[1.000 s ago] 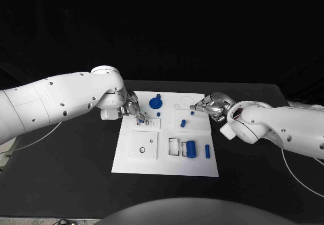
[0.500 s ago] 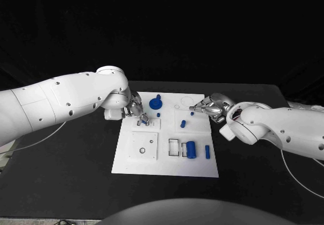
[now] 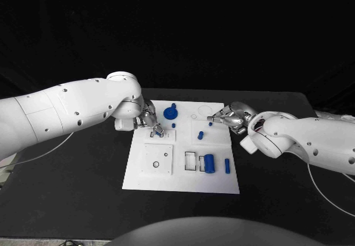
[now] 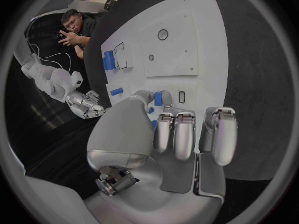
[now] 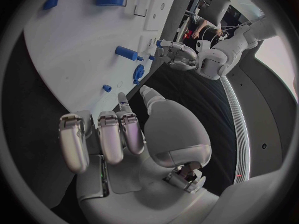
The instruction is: Assemble the parts on the task board
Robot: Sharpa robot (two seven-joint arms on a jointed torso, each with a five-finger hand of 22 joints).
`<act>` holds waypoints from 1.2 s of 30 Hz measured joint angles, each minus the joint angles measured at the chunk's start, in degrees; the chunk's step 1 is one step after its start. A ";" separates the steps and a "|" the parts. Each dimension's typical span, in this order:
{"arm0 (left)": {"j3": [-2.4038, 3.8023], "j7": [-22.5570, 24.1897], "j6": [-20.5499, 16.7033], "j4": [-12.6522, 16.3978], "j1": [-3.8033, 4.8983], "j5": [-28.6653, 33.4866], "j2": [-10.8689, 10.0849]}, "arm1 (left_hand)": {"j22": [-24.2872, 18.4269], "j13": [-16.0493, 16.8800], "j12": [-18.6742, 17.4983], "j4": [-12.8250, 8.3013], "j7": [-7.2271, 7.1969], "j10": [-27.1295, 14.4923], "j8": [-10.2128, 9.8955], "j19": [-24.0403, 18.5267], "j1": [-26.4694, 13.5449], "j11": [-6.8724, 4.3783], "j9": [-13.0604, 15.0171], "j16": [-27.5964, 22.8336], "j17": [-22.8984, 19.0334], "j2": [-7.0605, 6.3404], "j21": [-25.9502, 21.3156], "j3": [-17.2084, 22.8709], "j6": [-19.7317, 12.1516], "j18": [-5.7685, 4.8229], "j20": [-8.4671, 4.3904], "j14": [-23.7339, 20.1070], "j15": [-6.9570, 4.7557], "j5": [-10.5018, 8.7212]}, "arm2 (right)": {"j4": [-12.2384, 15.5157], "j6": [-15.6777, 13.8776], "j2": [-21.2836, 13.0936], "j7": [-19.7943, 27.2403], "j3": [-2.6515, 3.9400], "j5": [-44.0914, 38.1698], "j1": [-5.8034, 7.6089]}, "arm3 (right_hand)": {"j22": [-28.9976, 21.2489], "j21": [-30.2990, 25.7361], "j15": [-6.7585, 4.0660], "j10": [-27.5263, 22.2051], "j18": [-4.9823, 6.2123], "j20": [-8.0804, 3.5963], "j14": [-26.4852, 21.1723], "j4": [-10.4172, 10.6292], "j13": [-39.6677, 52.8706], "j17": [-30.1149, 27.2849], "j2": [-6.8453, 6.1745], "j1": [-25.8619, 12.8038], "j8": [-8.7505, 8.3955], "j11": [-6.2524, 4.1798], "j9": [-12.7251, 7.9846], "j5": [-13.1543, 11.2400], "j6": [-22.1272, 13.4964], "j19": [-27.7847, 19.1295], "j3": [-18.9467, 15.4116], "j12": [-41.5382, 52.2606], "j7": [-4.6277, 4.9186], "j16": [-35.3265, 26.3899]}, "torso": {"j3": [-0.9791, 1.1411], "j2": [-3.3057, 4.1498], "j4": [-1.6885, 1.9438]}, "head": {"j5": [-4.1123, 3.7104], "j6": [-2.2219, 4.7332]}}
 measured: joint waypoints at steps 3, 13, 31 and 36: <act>-0.01 -0.01 0.07 -0.02 -0.03 -0.02 0.05 | 0.00 0.00 0.00 0.00 0.00 0.00 0.00 0.00 0.00 0.00 -0.01 0.00 0.00 0.00 0.00 0.00 0.00 0.00 0.00 0.00 0.00 0.00 | 0.02 0.00 0.00 0.01 0.00 0.00 0.00 | 0.00 0.00 0.00 0.00 0.00 0.00 0.00 0.00 0.00 0.00 0.00 0.00 0.00 0.00 0.00 0.00 0.00 0.00 0.00 0.00 0.00 0.00 | -0.01 0.00 0.00 | 0.05 -0.05; -0.05 -0.02 0.22 0.04 -0.15 -0.15 0.33 | 0.00 0.00 0.00 0.17 0.00 0.00 0.00 0.00 0.00 0.00 0.04 0.00 0.00 0.00 0.00 0.16 -0.01 0.00 0.00 0.00 0.00 -0.01 | 0.14 -0.01 0.03 0.03 0.00 0.00 -0.02 | 0.00 0.00 0.00 0.00 0.00 0.00 0.00 0.00 0.00 -0.01 0.00 0.00 0.00 0.00 0.00 0.00 0.00 0.00 0.00 0.00 0.00 0.00 | -0.01 0.02 -0.01 | 0.07 -0.24; -0.12 -0.03 0.33 -0.63 -0.48 -1.88 1.37 | 0.00 0.00 0.00 0.17 0.02 0.00 -0.01 0.00 0.00 0.00 0.01 0.00 -0.01 0.00 0.00 0.16 -0.01 0.00 0.00 0.00 0.00 -0.04 | 0.15 -0.01 0.09 0.05 0.00 0.00 -0.03 | 0.04 0.00 0.00 0.00 0.00 0.00 0.00 0.00 0.00 -0.01 0.00 0.00 0.00 0.00 0.00 0.00 0.00 0.00 0.00 0.00 0.00 0.00 | 0.01 0.00 0.01 | -0.01 -0.27; -0.13 -0.03 0.31 -1.04 -0.56 -2.15 1.70 | 0.00 0.00 0.00 0.17 -0.12 0.00 -0.02 0.00 0.00 0.01 0.07 0.00 0.00 0.00 0.00 0.16 0.12 0.00 0.00 0.00 0.00 -0.05 | 0.14 -0.01 0.13 0.05 0.00 0.00 -0.05 | 0.04 0.00 0.00 0.00 0.00 0.00 0.00 0.00 0.00 -0.01 0.00 0.00 0.00 0.00 0.00 0.00 0.00 0.00 0.00 0.00 0.00 0.00 | 0.00 -0.02 0.00 | 0.02 -0.34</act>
